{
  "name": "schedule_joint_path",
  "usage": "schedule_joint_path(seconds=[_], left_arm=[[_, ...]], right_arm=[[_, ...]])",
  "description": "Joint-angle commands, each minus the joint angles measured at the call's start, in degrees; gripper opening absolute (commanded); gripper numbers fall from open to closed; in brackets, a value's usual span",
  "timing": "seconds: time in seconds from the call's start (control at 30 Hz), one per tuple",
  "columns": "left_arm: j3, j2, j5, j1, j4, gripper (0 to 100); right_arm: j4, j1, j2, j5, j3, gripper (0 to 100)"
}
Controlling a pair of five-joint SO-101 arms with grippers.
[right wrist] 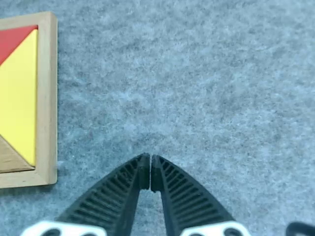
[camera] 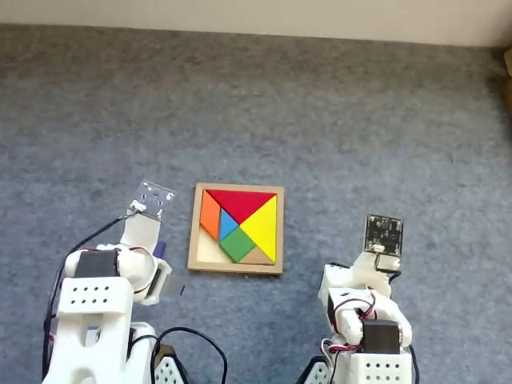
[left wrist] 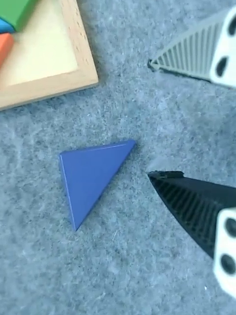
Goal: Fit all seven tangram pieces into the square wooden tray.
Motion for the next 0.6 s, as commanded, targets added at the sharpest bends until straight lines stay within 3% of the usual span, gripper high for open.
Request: schedule_joint_path(seconds=[0.0, 0.57], left_arm=[[0.75, -0.75, -0.62, -0.48, -1.93, 31], [3.91, -0.75, -0.7, -0.4, -5.27, 31]], right_arm=[[0.22, 0.57, -0.66, -0.44, 6.81, 2.5], [0.22, 0.57, -0.66, -0.44, 6.81, 2.5]])
